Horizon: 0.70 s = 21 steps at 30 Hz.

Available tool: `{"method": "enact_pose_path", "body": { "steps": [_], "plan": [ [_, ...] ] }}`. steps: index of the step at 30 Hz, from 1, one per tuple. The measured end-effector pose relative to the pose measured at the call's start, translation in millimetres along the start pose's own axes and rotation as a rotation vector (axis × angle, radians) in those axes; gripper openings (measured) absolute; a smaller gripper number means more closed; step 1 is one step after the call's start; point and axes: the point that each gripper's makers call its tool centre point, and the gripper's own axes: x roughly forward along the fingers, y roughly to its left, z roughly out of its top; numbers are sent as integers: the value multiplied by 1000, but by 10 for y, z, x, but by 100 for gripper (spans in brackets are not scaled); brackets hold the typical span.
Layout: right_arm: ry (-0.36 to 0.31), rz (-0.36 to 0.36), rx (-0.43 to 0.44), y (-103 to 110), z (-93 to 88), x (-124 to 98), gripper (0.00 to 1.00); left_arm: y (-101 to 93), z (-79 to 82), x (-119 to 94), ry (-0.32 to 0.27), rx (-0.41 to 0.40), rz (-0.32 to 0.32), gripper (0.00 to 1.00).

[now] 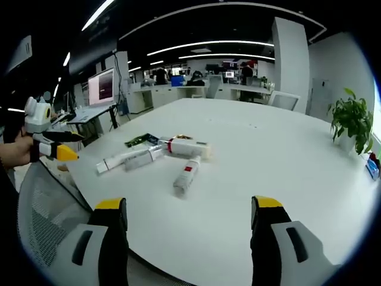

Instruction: Arrange the skincare products in the storage area until every visible bottle or jar stands upright without overlapping.

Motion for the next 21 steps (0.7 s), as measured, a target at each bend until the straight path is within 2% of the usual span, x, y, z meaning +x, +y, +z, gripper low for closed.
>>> {"method": "enact_pose_path", "body": {
  "steps": [21],
  "plan": [
    [31,3,19,-23,-59,14,85,-27,-1,-6,1,5,-5,93]
  ]
}}
